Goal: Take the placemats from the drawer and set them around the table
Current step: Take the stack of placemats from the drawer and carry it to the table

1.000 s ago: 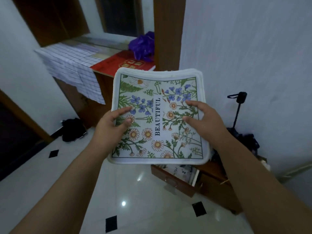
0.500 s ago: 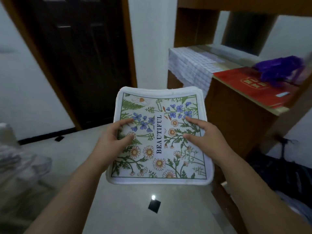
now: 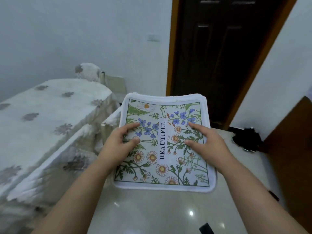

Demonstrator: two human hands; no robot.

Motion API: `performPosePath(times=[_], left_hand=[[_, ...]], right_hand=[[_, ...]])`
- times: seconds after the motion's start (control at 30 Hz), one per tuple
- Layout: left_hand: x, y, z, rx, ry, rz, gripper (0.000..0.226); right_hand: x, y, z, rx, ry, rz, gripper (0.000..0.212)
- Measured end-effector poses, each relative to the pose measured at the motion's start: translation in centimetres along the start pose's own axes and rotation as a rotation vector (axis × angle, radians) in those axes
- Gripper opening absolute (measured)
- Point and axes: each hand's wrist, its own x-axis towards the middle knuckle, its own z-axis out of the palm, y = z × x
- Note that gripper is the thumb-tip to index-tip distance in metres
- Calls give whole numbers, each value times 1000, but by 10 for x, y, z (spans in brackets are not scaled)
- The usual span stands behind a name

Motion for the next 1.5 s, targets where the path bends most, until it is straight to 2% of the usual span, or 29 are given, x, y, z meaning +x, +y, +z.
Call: performPosePath(times=[0.23,0.43,0.67,0.8,1.0,1.23,1.5], left_hand=[[6,-44,-63,55,284,-150,41],[11,-58,-99,122,555,-239,40],[-30,-88,-125,-11,818,-365,45],[-49,-109,-144,-97,943,-393,49],[-56,-144,-186,-141,1003,-425,46],[-21,-181,-274,-29,969,-435,53],[33,-212,-367,-6,910,-409,54]], right_hand=[[96,-35,85,4,-317,-103,59],[167,-79,147,-6,-517,-227,53],[187,-119,231,-50,-789,-373,56],[186,-137,283,-97,-884,-472,56],[188,-166,351,-179,-932,-495,56],[210,-222,413,-200,-887,-521,58],[250,-268,474,-152,-826,-474,55]])
